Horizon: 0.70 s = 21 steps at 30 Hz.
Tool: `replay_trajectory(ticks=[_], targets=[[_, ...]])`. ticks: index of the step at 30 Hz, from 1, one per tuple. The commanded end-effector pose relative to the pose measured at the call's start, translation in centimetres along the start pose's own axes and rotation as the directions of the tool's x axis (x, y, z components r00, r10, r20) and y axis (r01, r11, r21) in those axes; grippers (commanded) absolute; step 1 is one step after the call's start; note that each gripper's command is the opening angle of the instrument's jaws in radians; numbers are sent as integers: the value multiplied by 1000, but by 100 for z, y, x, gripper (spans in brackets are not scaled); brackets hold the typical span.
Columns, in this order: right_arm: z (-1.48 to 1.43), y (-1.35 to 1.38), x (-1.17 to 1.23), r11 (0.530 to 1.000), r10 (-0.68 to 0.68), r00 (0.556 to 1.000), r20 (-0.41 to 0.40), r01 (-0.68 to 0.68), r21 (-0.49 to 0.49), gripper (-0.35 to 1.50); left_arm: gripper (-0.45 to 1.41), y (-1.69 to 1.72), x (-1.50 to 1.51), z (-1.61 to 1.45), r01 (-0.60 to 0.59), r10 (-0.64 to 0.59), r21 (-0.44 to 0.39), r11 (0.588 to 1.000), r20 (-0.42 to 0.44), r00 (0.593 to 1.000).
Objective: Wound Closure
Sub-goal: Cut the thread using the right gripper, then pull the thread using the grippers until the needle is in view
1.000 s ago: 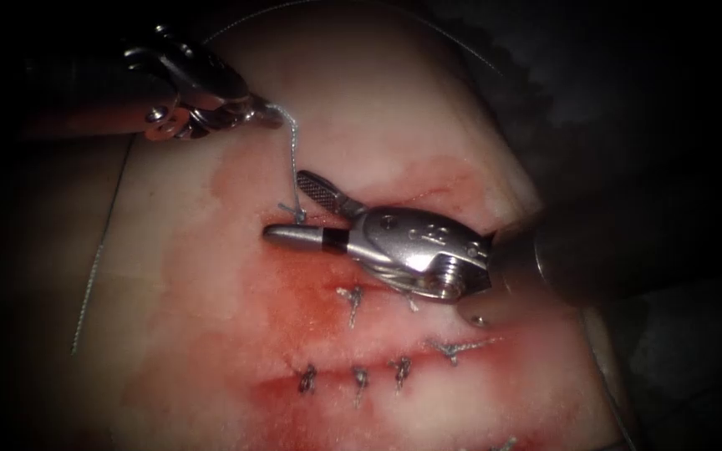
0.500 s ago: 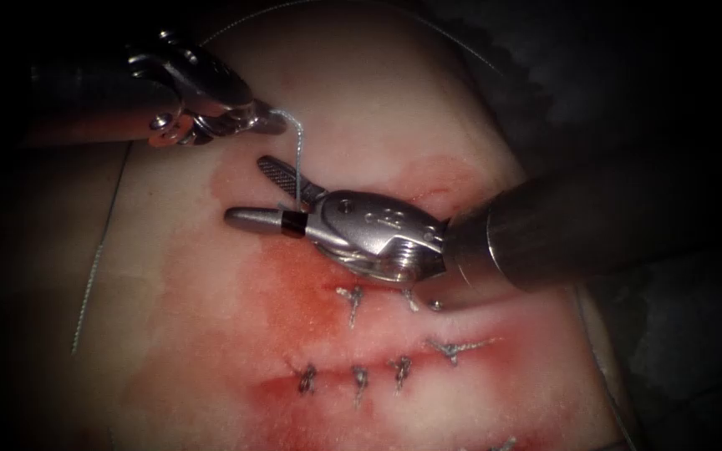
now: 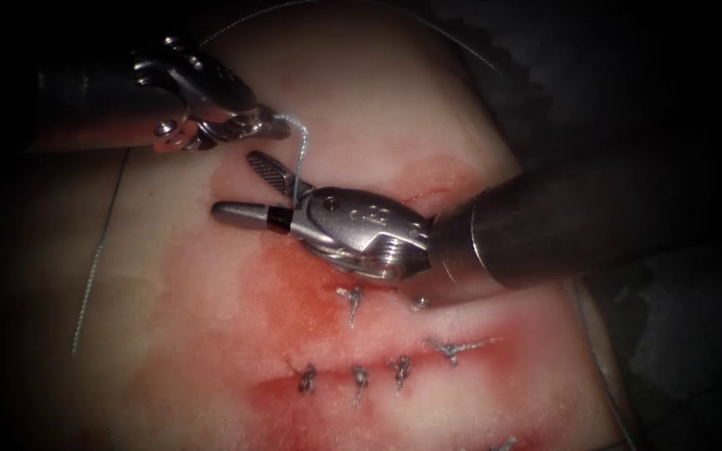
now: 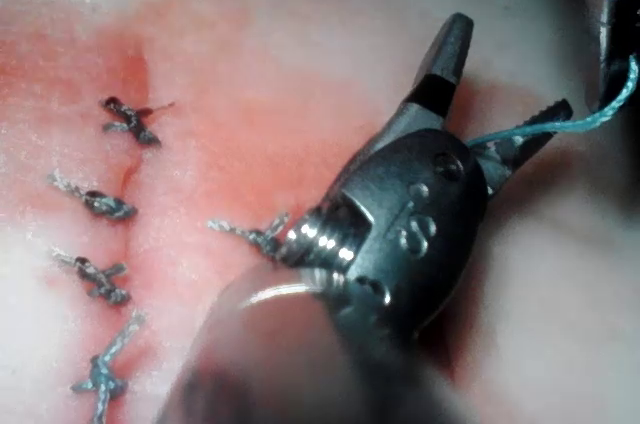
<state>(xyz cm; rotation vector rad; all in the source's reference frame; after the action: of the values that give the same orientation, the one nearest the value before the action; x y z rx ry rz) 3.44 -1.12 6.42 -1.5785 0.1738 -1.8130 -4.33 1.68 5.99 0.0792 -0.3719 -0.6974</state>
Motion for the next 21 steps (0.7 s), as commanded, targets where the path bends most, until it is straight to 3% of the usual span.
replay_trajectory(ticks=[1,10,11,13,14,21], targets=[[6,3,3,1000,1,1000,3,-1,-2,93,-45,3,-9,5,-1,1,-1,1000,5,1000],[7,1,3,999,42,999,2,-42,-1,52,-45,1,-9,5,1,-1,0,1000,5,1000],[7,1,3,999,54,999,1,-54,-1,42,-45,0,-9,5,1,-1,0,1000,5,1000],[8,-1,3,992,125,992,-1,-125,0,-21,-45,0,-9,5,1,-1,0,1000,5,1000],[8,-2,3,991,131,991,-1,-131,0,-30,-45,0,-9,5,1,-1,0,1000,5,1000],[7,-4,3,985,172,985,-2,-172,-1,-35,-45,0,-9,5,-4,4,0,1000,5,1000]])
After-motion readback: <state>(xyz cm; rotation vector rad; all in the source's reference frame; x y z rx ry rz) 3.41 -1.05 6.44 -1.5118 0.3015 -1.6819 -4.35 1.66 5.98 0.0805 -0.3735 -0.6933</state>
